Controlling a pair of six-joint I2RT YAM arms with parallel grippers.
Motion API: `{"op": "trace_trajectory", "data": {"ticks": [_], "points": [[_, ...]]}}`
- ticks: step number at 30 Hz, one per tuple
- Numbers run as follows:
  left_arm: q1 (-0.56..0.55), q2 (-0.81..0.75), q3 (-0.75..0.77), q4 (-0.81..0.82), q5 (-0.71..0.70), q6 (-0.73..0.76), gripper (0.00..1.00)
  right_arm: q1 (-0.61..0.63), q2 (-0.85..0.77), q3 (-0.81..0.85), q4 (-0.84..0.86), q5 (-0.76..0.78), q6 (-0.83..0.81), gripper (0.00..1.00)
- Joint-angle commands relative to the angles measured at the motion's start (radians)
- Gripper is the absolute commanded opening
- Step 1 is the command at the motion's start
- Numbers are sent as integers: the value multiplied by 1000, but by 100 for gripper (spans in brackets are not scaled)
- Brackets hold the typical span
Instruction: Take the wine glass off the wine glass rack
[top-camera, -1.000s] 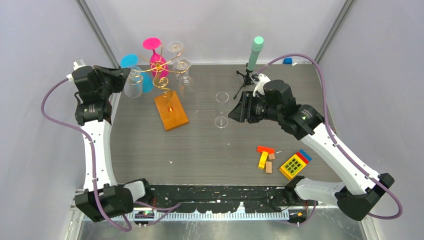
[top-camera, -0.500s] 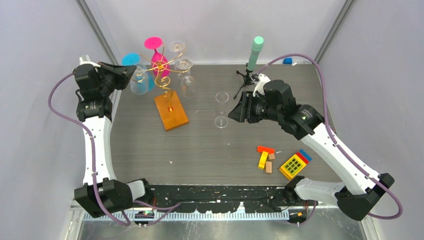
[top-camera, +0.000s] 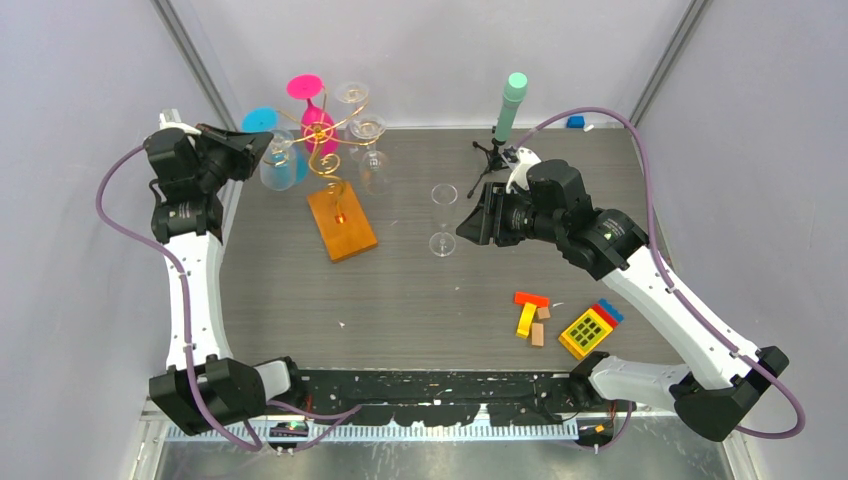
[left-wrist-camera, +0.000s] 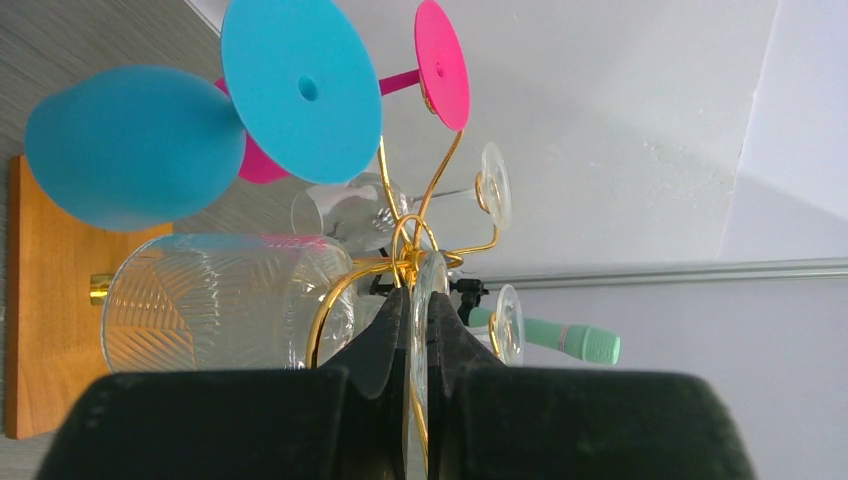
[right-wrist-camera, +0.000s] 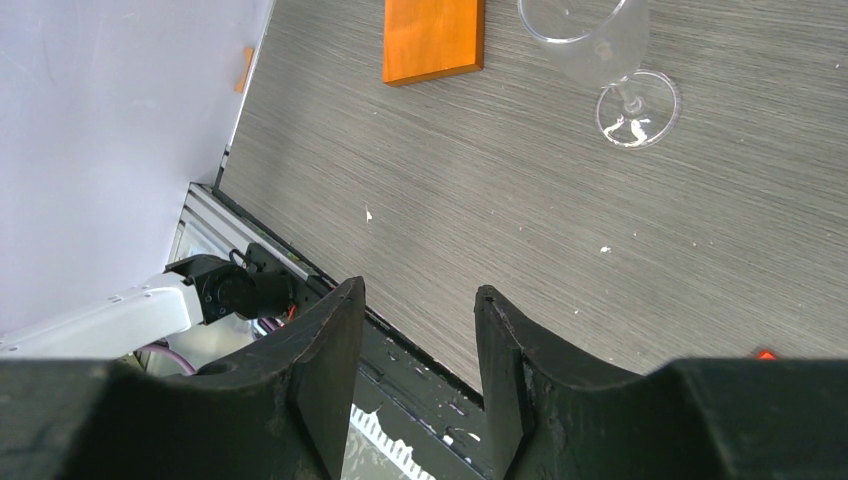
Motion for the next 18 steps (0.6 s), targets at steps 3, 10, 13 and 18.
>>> {"op": "trace_trajectory", "data": {"ticks": [3, 10, 13, 18], "points": [[0, 3, 83, 39, 77, 37, 0, 2, -25, 0, 50, 7, 9, 50], [1, 6, 80, 1, 74, 63, 0, 2, -13, 4, 51, 4, 12, 50], [-1, 4, 85, 5, 87, 58, 0, 2, -14, 3, 52, 4, 14, 50], [-3, 28, 92, 12, 120, 55, 0, 1, -12, 4, 59, 5, 19, 50]]}}
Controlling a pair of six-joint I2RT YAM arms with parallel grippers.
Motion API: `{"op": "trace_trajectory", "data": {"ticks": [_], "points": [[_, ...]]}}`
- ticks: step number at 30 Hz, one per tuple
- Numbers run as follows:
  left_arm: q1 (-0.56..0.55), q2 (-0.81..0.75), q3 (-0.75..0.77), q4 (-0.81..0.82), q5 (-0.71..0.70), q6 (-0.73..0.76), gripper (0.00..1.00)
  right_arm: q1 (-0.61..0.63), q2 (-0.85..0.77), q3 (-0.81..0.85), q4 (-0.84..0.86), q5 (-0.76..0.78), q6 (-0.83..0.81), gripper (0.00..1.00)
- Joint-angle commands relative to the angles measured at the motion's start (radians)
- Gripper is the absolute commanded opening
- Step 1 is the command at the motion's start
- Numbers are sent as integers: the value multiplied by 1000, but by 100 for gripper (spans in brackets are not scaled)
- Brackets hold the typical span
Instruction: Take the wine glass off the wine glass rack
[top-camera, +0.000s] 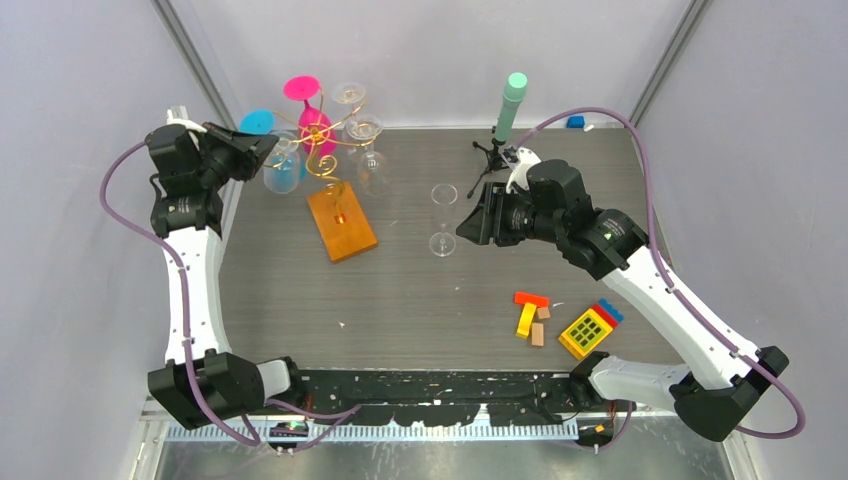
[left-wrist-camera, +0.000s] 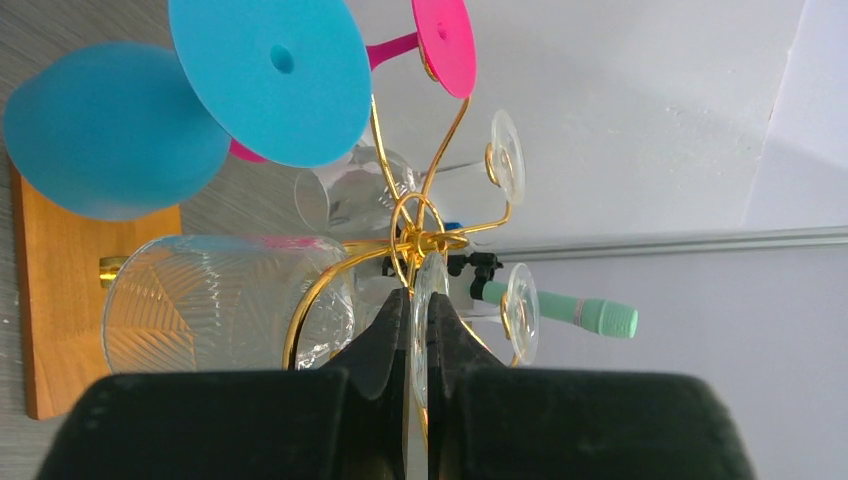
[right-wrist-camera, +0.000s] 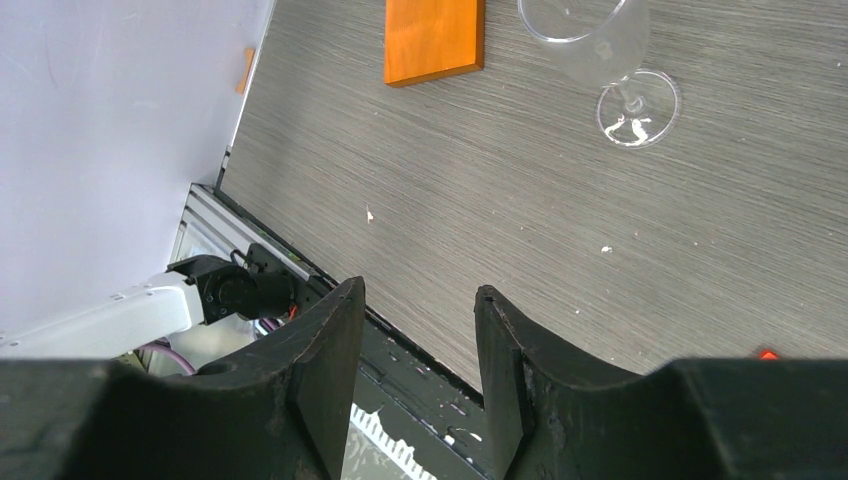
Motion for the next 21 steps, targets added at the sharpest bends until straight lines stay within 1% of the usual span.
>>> {"op": "trace_trajectory", "data": {"ticks": [1, 7, 12, 16, 21], "points": [[-5, 7, 64, 64, 92, -1, 0, 1, -9, 7, 59, 2, 18, 50], [-6, 3, 56, 52, 105, 19, 0, 1, -9, 5, 58, -1, 21, 50], [-9, 5, 76, 48, 154, 24, 0, 1, -7, 6, 61, -3, 24, 50], [-13, 7, 104, 12, 164, 51, 0, 1, -3, 9, 62, -4, 27, 50], [-13, -4, 102, -7, 178, 64, 0, 1, -7, 8, 64, -7, 29, 50]]}}
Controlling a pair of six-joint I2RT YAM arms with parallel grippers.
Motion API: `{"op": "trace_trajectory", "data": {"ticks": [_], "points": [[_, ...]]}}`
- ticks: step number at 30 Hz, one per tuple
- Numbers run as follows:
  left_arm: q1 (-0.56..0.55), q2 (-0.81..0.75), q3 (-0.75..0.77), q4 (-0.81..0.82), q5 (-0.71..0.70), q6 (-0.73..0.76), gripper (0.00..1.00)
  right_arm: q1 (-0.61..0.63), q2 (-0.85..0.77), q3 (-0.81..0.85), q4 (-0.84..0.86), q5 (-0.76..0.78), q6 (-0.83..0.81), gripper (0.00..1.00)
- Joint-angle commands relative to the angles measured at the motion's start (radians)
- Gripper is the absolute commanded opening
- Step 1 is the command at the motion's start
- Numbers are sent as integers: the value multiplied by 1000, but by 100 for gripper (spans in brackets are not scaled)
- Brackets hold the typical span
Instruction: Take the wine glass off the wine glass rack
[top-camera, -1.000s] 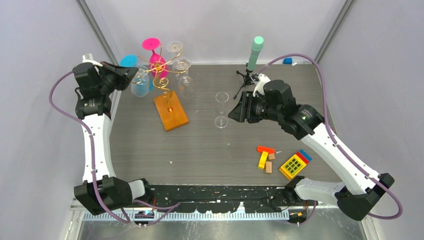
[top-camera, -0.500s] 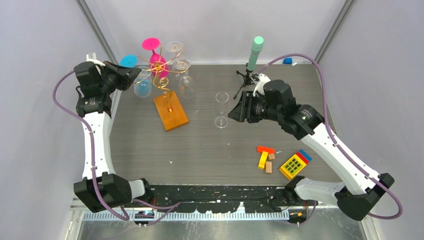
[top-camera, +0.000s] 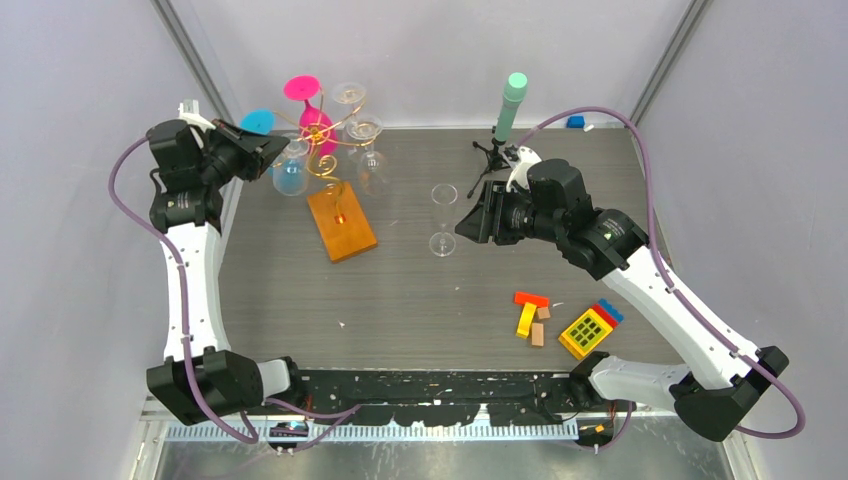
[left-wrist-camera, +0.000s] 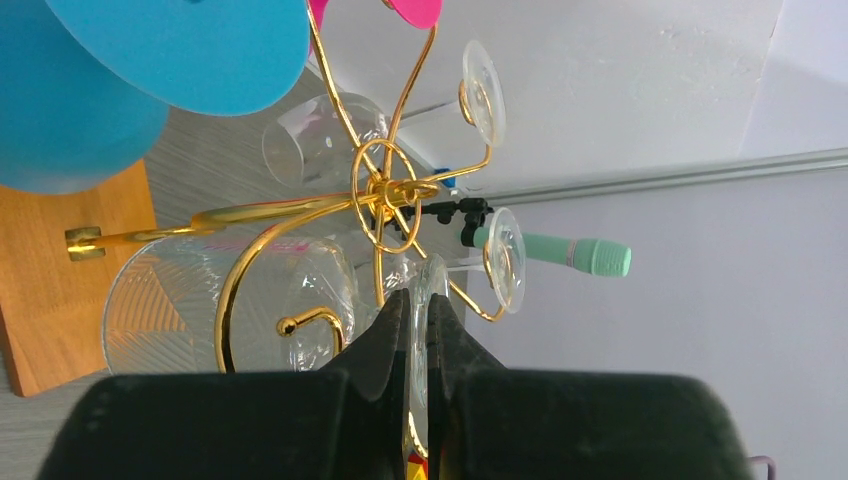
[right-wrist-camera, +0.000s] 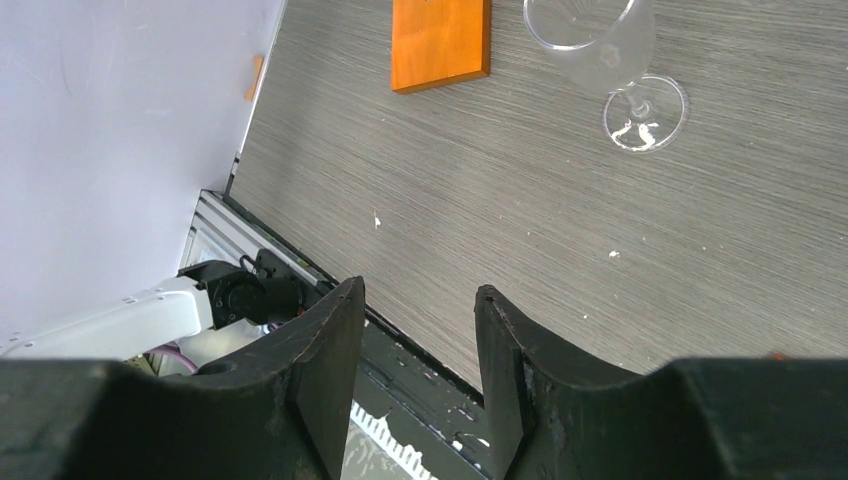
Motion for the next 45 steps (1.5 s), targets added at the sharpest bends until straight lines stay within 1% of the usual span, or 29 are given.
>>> {"op": "trace_trajectory", "data": {"ticks": [1, 7, 11, 13, 20, 24, 25, 29, 36, 41, 43, 45], "points": [[-1, -28, 58, 39, 57, 24, 0, 1, -8, 9, 50, -10, 9, 50], [-3, -46, 34, 37, 65, 20, 0, 1, -5, 13, 57, -40, 14, 50], [-3, -75, 33, -2, 45, 45, 0, 2, -4, 16, 62, -51, 16, 51], [-3, -88, 35, -13, 35, 51, 0, 1, -15, 6, 89, -76, 18, 52], [-3, -154, 14, -46, 21, 40, 0, 10, -17, -49, 298, -238, 130, 56], [-3, -219, 9, -67, 12, 47, 0, 48, -19, -83, 409, -268, 160, 67], [-3, -230, 18, -89, 8, 59, 0, 63, -19, -88, 430, -267, 162, 70], [-5, -270, 58, -142, 21, 72, 0, 116, -8, -89, 469, -231, 170, 75], [-10, -312, 156, -229, 22, 88, 0, 224, 53, -66, 506, -124, 207, 77], [-15, -317, 197, -206, 68, 55, 0, 246, 84, -69, 552, -53, 257, 77], [-16, -319, 192, -162, 112, 11, 0, 251, 88, -77, 588, -37, 273, 77], [-19, -322, 175, -88, 175, -76, 0, 257, 85, -96, 657, -22, 313, 77]]}}
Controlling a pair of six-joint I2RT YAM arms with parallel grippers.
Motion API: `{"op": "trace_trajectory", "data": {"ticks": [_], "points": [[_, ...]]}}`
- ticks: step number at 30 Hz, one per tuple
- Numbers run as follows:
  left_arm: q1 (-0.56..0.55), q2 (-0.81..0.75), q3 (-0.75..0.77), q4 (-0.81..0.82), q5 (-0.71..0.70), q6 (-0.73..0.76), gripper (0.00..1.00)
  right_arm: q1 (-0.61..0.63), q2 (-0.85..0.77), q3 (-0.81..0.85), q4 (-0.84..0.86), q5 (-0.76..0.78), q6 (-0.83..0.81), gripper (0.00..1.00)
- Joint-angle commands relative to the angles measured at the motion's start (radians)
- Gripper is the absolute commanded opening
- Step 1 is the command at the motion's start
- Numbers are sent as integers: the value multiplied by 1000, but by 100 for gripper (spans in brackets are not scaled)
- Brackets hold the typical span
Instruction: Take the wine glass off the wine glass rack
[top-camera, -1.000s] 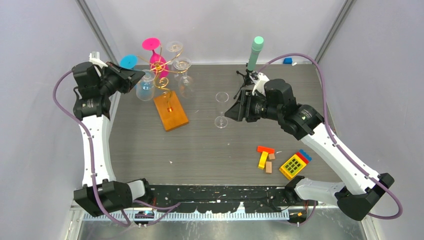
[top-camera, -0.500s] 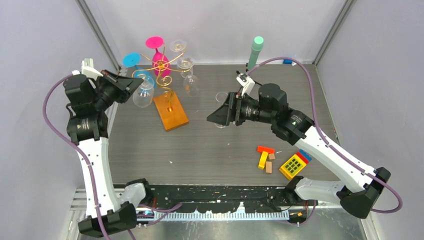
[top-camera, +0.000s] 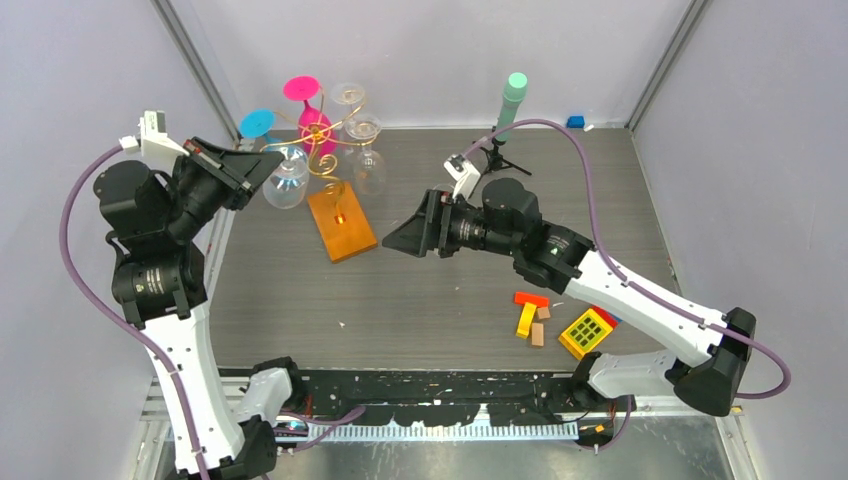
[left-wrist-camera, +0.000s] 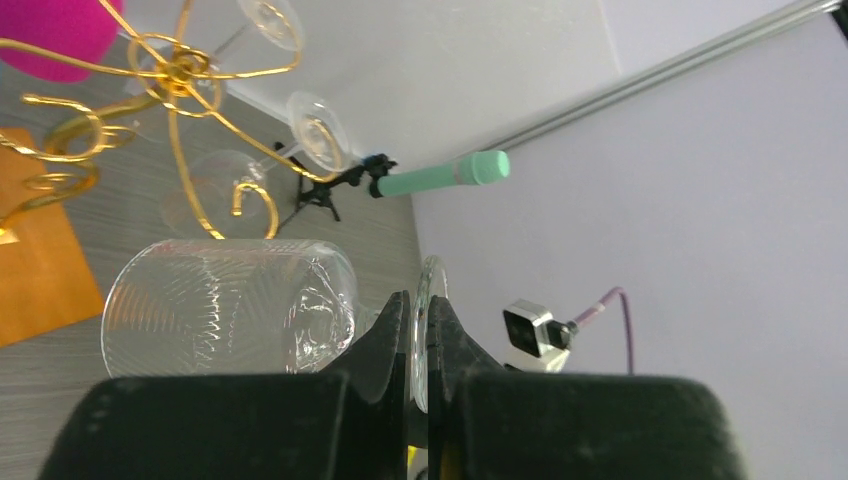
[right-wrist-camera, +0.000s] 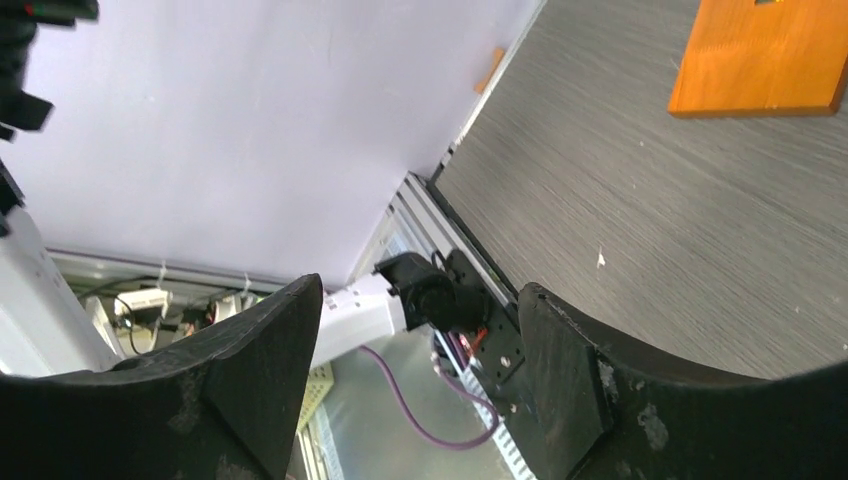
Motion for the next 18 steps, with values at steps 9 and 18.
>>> {"op": "trace_trajectory", "data": {"ticks": [9, 18], "points": [[-98, 9, -166, 762, 256, -596, 0, 41, -29, -135, 653, 220, 194, 80], [-142, 39, -418, 1292, 172, -1113, 0, 47, -77, -226, 855, 394, 198, 84]]}}
